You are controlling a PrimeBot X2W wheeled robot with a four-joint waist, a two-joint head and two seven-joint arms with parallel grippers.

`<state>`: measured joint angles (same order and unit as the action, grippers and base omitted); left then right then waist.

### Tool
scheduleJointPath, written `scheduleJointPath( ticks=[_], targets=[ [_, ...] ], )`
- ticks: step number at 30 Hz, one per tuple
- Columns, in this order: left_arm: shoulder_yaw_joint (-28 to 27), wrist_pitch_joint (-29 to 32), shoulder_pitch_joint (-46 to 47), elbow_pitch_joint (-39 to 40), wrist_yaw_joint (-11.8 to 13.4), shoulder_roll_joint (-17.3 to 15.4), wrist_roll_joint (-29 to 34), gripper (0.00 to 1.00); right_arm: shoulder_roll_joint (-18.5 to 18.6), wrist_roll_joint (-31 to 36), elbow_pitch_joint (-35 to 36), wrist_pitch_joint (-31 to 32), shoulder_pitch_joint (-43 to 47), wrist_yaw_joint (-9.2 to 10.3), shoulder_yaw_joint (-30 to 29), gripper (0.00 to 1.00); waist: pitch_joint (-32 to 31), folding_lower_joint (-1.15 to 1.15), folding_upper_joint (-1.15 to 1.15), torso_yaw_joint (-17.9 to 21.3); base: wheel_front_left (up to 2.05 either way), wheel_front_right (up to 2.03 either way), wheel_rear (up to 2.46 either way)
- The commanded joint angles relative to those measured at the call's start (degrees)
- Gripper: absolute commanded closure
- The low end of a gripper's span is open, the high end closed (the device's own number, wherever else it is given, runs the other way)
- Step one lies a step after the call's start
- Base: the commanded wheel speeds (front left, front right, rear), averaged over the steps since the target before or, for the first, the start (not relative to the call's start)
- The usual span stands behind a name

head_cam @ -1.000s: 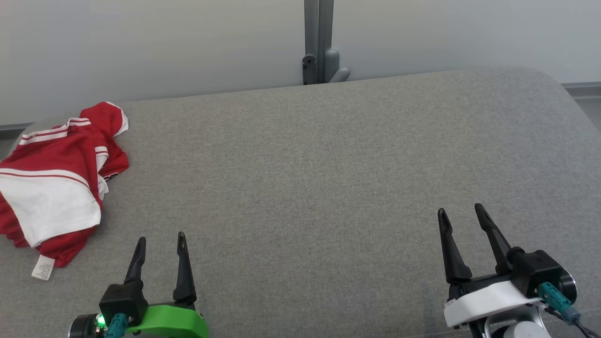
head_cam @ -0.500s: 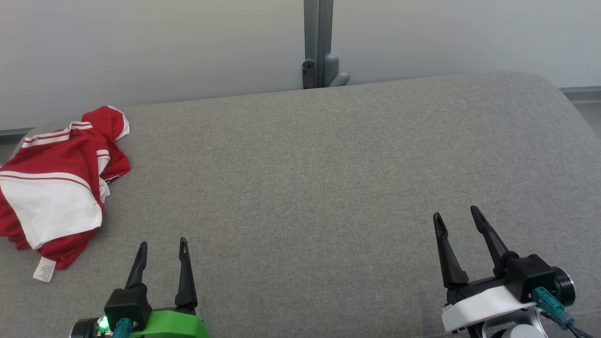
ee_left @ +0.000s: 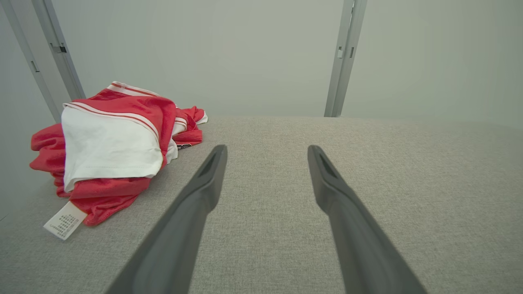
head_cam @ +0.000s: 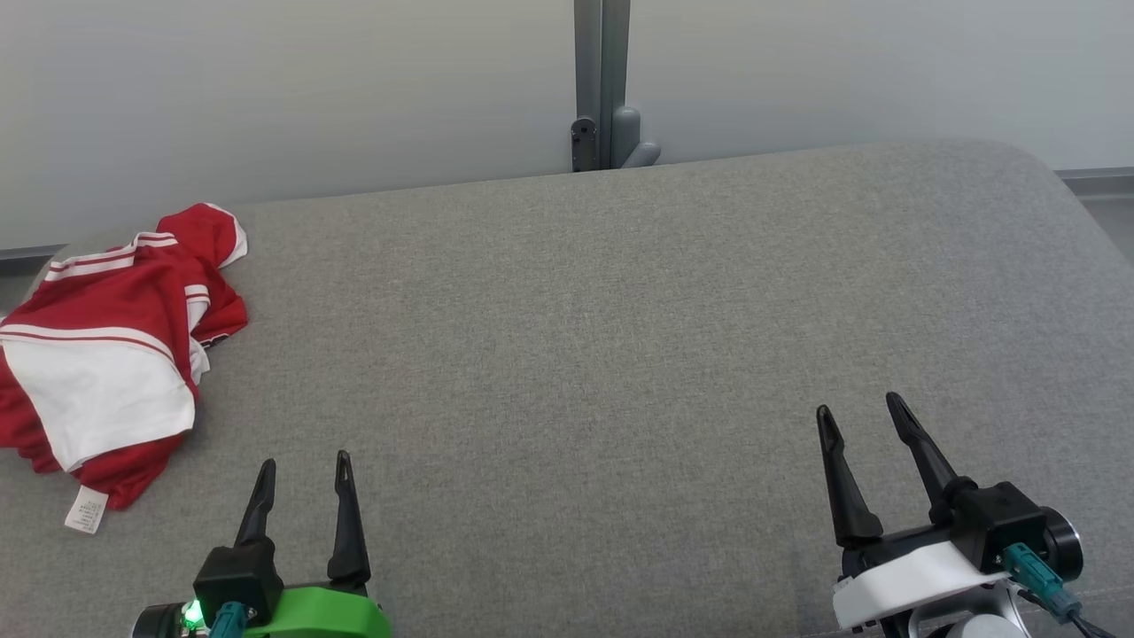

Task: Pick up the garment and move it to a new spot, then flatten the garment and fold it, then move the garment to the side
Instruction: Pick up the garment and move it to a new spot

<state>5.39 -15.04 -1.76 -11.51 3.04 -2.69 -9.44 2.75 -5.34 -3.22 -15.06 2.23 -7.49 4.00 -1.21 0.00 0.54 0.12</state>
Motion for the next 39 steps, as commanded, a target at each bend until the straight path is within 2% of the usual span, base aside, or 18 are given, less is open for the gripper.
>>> scheduleJointPath(
  ticks=[1,12,17,23,33,34,39],
  targets=[
    [-0.2,-0.2,-0.7,-0.1,-0.1,-0.4,0.3,0.00,0.2,0.1,0.0,-0.2,0.6,0.00,0.0,0.00,0.0,0.00,-0.54,0.0,0.00,0.00,0.00],
    [-0.2,-0.2,-0.7,-0.1,-0.2,-0.4,0.4,0.00,0.2,0.4,0.2,-0.2,0.9,0.00,-0.2,0.00,0.0,0.00,-0.54,-0.2,0.00,0.00,0.00],
    [-0.4,-0.2,-0.1,-0.1,-0.2,-0.4,0.8,0.00,0.2,0.3,0.4,-0.2,1.1,0.00,-0.6,0.00,-0.1,0.00,-0.54,-1.5,0.00,0.00,0.00],
    [-0.7,-0.2,0.5,-0.2,-0.3,-0.3,1.4,0.00,0.2,0.1,0.5,-0.2,1.2,0.00,-0.6,0.00,-0.1,0.00,-0.54,-6.3,0.00,0.00,0.00],
    [-1.6,-0.2,0.9,-0.2,-0.7,-0.3,2.0,0.00,0.2,-0.2,0.7,-0.2,0.9,0.00,-0.1,0.00,0.2,0.00,-0.54,-17.6,0.00,0.00,0.00],
    [-1.6,-0.2,0.9,-0.2,-0.7,-0.3,2.0,0.00,0.2,-0.2,0.7,-0.2,0.9,0.00,-0.1,0.00,0.2,0.00,-0.54,-17.6,0.00,0.00,0.00],
    [-2.2,-0.2,0.7,-0.2,-0.7,-0.3,1.9,0.00,0.2,-0.4,0.7,-0.2,0.6,0.00,0.3,0.00,0.6,0.00,-0.54,-22.8,0.00,0.00,0.00]
  ],
)
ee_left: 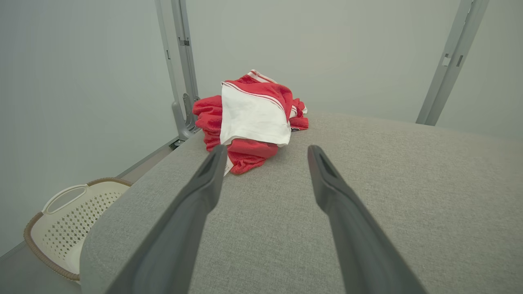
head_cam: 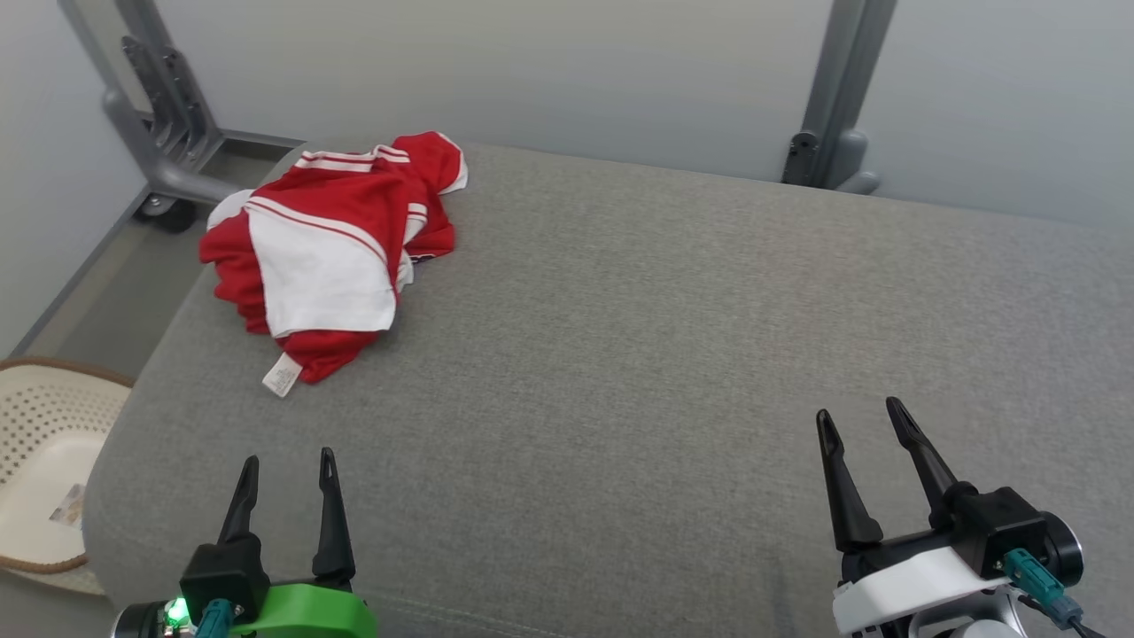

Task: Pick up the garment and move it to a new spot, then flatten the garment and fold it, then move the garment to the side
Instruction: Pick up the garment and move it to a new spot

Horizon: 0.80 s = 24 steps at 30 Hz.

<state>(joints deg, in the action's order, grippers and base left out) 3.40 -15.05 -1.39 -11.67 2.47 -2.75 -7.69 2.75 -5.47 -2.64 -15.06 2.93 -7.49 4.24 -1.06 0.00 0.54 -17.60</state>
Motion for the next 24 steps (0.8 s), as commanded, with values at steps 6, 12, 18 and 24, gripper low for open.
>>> scheduleJointPath(
  ticks=[6,12,18,24],
  targets=[
    [-0.7,-0.2,0.3,0.0,-0.2,-0.2,0.0,0.00,0.2,-0.4,0.0,-0.2,-0.6,0.01,0.1,0.00,0.7,0.00,-0.54,-9.4,0.00,0.00,0.00],
    [-1.1,-0.2,0.2,0.2,-0.2,-0.2,-0.1,0.00,0.2,-0.4,-0.3,-0.2,-0.9,0.00,0.4,0.00,0.9,0.00,-0.54,-10.7,0.00,0.00,0.00],
    [-1.5,-0.2,-0.2,0.6,0.2,-0.2,-0.3,0.00,0.3,-0.2,-0.5,-0.2,-1.0,0.00,0.4,0.00,1.3,0.00,-0.54,-10.0,0.00,0.00,0.00],
    [-2.4,-0.2,1.8,1.0,-0.4,-0.4,0.2,0.00,0.2,0.4,0.0,-0.2,-1.3,0.00,0.0,0.00,2.4,0.00,-0.54,-8.4,0.00,0.00,0.00]
  ],
)
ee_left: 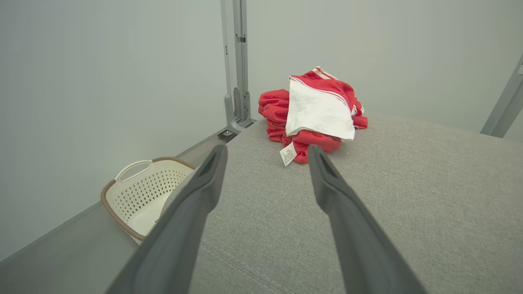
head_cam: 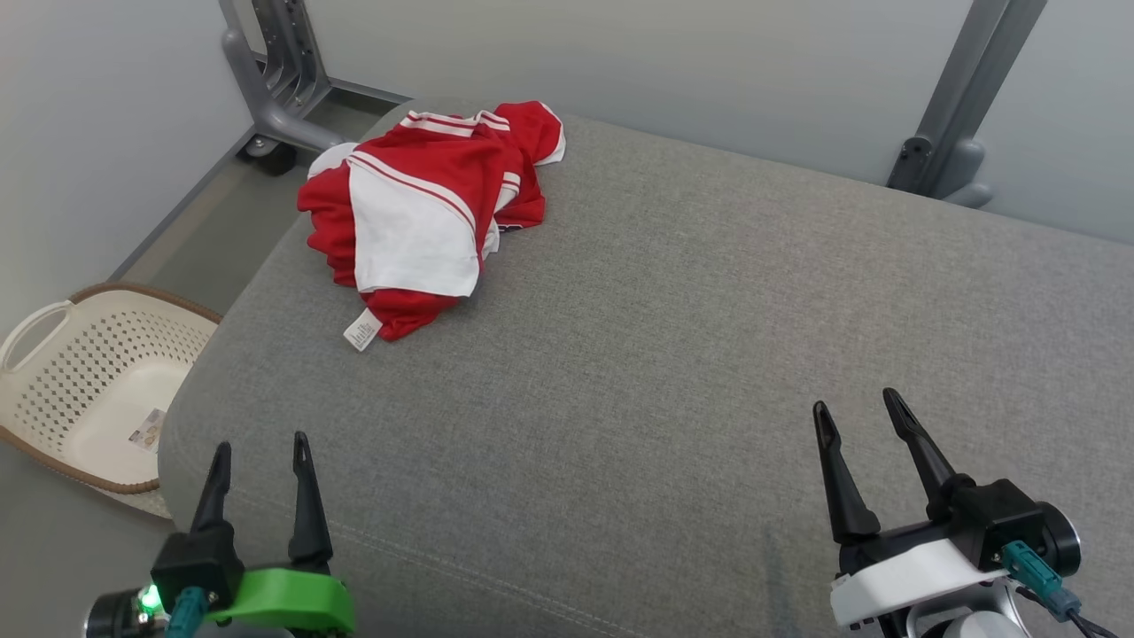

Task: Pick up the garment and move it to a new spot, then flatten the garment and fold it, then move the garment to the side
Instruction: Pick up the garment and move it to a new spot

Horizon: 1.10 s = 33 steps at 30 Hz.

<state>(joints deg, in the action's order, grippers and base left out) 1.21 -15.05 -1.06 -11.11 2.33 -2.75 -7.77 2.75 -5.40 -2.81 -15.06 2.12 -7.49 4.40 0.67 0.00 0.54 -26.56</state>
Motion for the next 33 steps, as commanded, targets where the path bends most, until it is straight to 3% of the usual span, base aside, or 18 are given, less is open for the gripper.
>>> scheduleJointPath(
  ticks=[1,9,16,22,33],
  targets=[
    [-0.5,-0.2,2.2,0.7,-0.4,-0.6,0.6,0.00,0.2,0.6,0.3,-0.2,-0.7,0.01,-0.2,0.00,1.1,0.00,-0.54,0.9,0.00,0.00,0.00],
    [-4.4,-0.2,12.4,0.1,-3.1,-3.1,-1.4,0.00,0.3,2.6,2.2,-0.2,-2.9,0.01,-0.1,0.00,6.0,0.00,-0.54,4.9,0.00,0.00,0.00],
    [-6.6,1.4,24.3,-4.7,-5.7,-9.4,-2.3,0.00,0.3,5.6,3.2,-0.2,-5.4,0.01,-0.3,0.00,11.3,0.00,-0.54,9.1,0.00,0.00,0.00],
    [-4.1,7.0,36.0,-13.2,-8.3,-17.0,-0.8,0.00,0.2,7.9,3.6,-0.2,-8.2,0.01,0.4,0.00,16.3,0.00,-0.54,13.4,0.00,0.00,0.00],
    [-3.2,14.8,46.8,-30.5,-9.6,-21.9,-6.1,0.00,0.2,8.7,4.2,-0.2,-9.8,0.01,0.0,0.00,20.9,0.00,-0.54,19.3,0.00,0.00,0.00]
  ],
)
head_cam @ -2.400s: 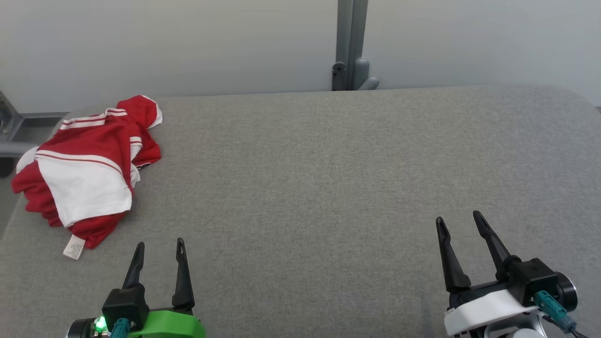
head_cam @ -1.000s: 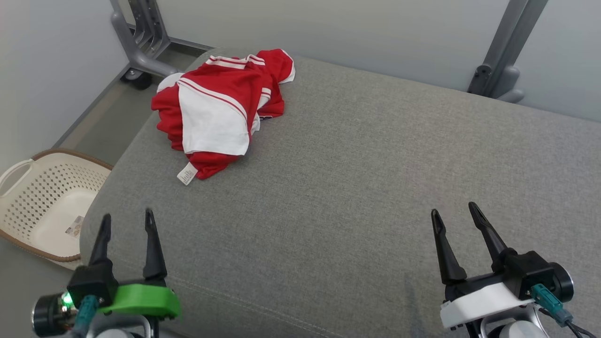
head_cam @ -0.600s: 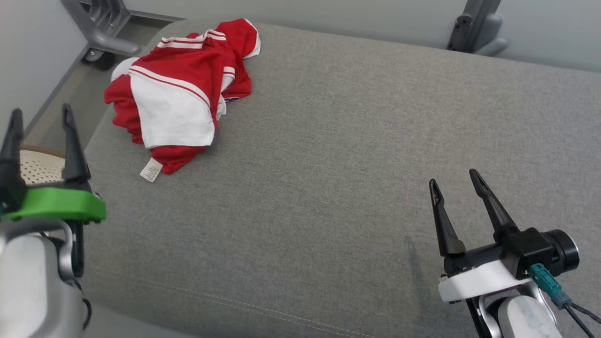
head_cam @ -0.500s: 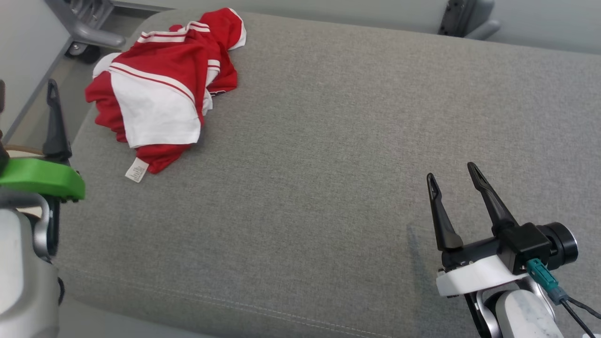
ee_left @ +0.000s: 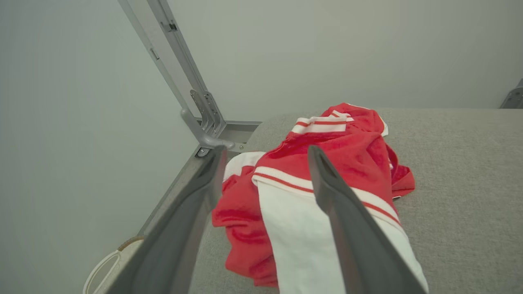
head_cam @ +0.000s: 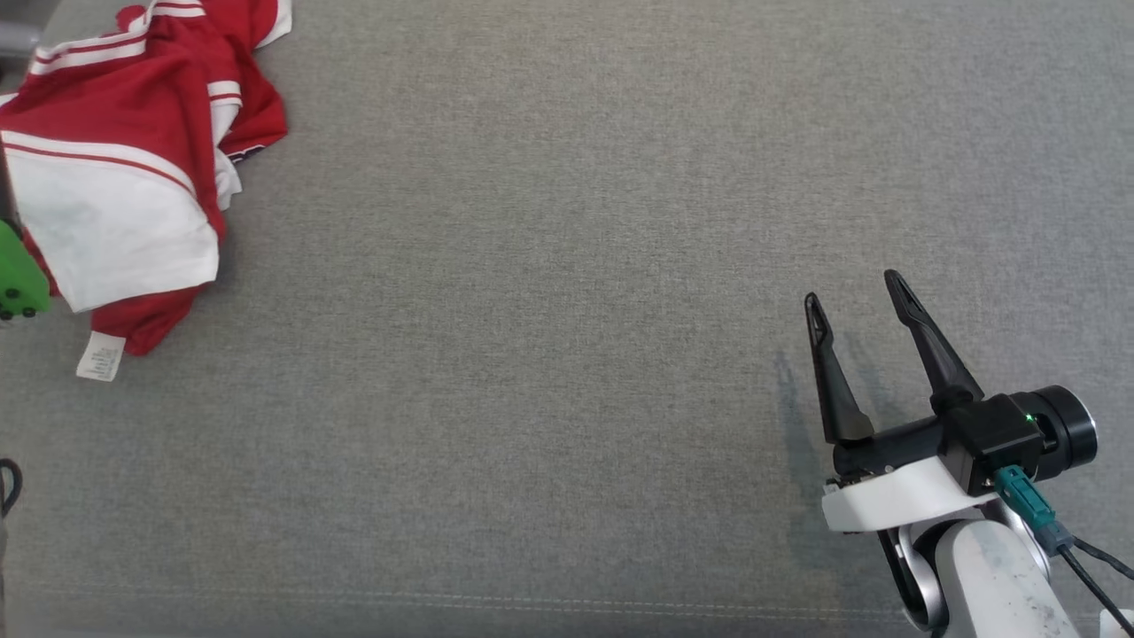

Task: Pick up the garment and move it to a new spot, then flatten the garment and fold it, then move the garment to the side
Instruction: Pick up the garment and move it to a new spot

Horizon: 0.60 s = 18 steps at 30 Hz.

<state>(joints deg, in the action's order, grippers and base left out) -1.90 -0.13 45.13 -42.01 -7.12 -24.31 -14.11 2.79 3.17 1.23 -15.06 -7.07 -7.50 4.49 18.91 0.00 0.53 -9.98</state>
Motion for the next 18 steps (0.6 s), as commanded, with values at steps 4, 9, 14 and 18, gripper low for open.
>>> scheduleJointPath(
  ticks=[4,9,14,18],
  targets=[
    [-1.0,1.5,1.8,-3.7,-0.2,-1.9,-2.5,0.00,0.2,-0.1,0.5,-0.2,-0.7,0.02,0.0,0.00,3.7,0.00,-0.53,3.9,0.00,0.00,0.00],
    [-2.8,2.4,2.4,-8.0,-0.2,-3.6,-4.7,0.00,0.2,-0.5,0.8,-0.2,-1.1,0.02,0.1,0.00,4.9,0.00,-0.53,4.7,0.00,0.00,0.00],
    [-3.5,1.4,3.2,-11.0,-0.1,-3.6,-6.1,0.00,0.2,-0.7,1.0,-0.2,-1.8,0.02,0.0,0.00,6.1,0.00,-0.53,4.9,0.00,0.00,0.00],
    [-3.0,0.8,4.0,-12.2,-0.2,-3.6,-6.4,0.00,0.2,-0.8,0.7,-0.2,-2.4,0.02,0.3,0.00,6.5,0.00,-0.53,4.9,0.00,0.00,0.00]
  ],
)
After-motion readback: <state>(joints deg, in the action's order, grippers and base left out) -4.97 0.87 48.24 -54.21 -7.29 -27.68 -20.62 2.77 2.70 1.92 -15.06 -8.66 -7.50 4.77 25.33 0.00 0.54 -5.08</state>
